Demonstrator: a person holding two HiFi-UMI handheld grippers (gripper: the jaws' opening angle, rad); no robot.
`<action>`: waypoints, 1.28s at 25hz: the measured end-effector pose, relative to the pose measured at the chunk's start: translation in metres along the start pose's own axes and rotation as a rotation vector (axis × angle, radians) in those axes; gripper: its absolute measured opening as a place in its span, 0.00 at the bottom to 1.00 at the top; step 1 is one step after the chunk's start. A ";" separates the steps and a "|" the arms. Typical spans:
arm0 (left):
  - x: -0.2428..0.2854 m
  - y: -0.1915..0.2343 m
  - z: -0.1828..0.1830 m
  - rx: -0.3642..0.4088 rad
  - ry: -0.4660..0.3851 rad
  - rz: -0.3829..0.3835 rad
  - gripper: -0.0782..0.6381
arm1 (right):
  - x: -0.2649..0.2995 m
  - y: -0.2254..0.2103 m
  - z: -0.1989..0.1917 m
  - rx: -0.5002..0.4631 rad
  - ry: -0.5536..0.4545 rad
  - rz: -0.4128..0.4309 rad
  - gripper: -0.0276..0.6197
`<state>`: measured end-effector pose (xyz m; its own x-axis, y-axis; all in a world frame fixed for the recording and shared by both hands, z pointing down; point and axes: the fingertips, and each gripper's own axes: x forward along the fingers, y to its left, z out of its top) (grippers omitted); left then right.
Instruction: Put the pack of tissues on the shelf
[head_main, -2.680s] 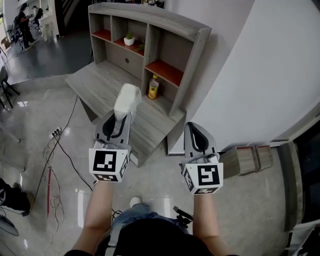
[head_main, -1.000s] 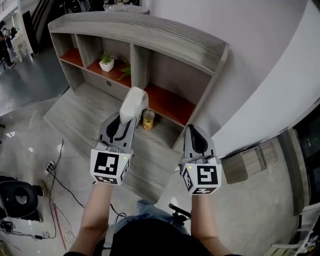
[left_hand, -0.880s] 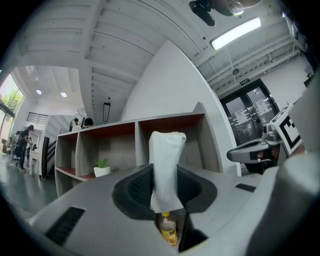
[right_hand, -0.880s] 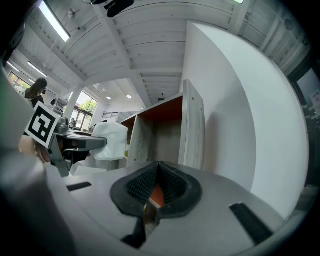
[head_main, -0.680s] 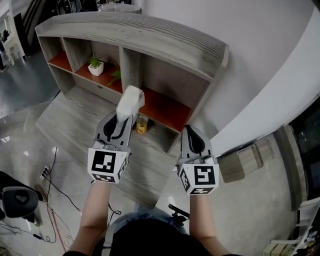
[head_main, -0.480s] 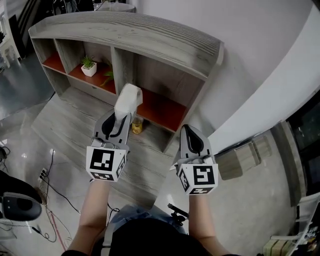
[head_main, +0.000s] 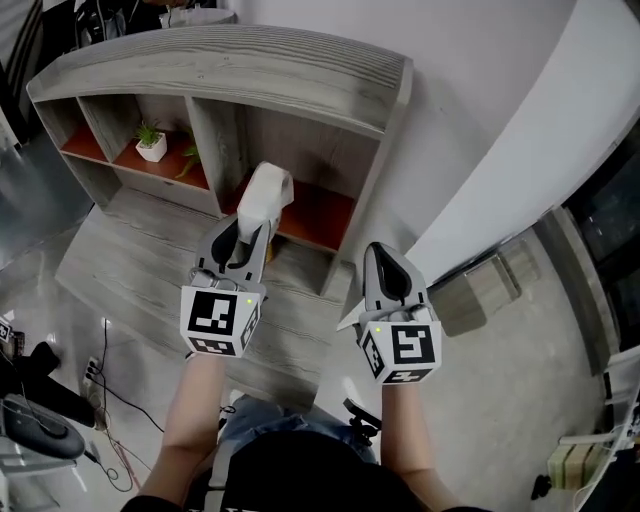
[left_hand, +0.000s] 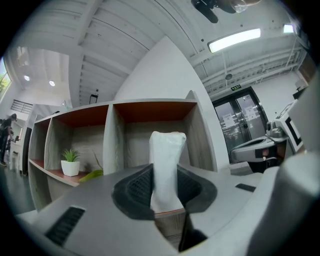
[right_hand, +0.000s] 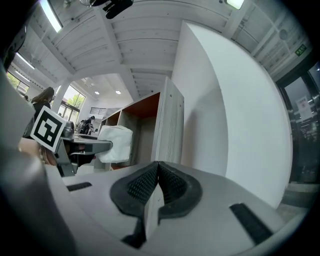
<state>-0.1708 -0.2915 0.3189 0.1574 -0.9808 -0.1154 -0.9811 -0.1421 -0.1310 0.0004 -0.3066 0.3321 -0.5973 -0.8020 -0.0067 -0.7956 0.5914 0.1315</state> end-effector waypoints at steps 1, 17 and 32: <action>0.001 -0.001 -0.001 -0.003 0.000 -0.012 0.25 | -0.002 0.000 0.000 0.000 0.002 -0.011 0.07; 0.020 0.005 -0.006 -0.187 0.013 -0.228 0.25 | -0.020 0.016 0.021 -0.020 0.022 -0.212 0.07; 0.034 0.017 -0.057 -0.725 0.114 -0.226 0.25 | -0.019 0.027 0.014 -0.012 0.061 -0.263 0.07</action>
<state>-0.1881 -0.3353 0.3689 0.3886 -0.9197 -0.0555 -0.7611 -0.3544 0.5433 -0.0116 -0.2745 0.3224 -0.3627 -0.9317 0.0170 -0.9211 0.3613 0.1450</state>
